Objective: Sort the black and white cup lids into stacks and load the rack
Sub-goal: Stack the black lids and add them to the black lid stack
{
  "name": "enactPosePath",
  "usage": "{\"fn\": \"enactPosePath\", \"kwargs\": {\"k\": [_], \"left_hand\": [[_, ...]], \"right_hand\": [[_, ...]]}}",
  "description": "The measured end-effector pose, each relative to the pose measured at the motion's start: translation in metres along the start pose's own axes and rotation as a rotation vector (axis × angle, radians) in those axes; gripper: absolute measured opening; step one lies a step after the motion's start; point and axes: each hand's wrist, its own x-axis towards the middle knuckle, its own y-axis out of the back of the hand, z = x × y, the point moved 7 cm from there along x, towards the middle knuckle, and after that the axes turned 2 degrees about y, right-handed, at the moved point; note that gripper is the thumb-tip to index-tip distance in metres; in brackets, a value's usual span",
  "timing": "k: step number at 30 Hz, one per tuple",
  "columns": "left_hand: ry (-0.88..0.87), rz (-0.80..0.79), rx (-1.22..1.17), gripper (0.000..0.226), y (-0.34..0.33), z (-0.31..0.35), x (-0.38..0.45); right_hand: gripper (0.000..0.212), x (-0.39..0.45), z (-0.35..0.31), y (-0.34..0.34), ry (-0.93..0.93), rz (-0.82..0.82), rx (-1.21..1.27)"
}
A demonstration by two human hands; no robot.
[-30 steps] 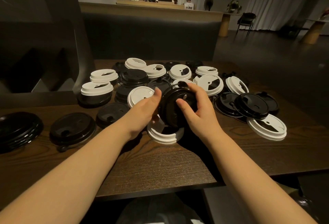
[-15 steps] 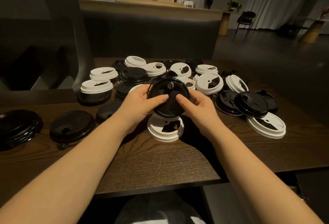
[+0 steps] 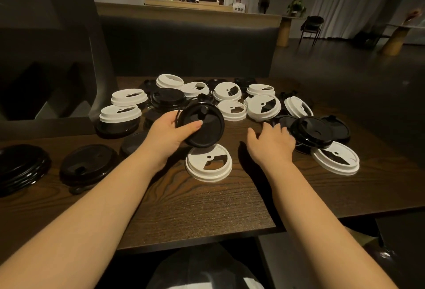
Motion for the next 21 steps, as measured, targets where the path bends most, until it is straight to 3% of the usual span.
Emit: {"fn": "enactPosePath", "kwargs": {"k": [6, 14, 17, 21], "left_hand": [[0.008, 0.070, -0.028, 0.021, 0.006, 0.000, 0.002], [0.029, 0.093, -0.046, 0.022, 0.008, -0.003, 0.005], [0.033, 0.090, -0.043, 0.023, 0.008, -0.003, 0.004], [0.041, 0.084, -0.055, 0.025, 0.007, -0.005, 0.005]], "right_hand": [[0.062, -0.008, -0.016, 0.008, 0.197, 0.074, 0.518], [0.063, 0.000, -0.015, 0.004, 0.164, 0.047, 0.206], [0.064, 0.006, 0.000, 0.018, 0.054, 0.214, 0.257], [0.084, 0.013, 0.025, 0.018, -0.132, 0.154, 0.338]]}}
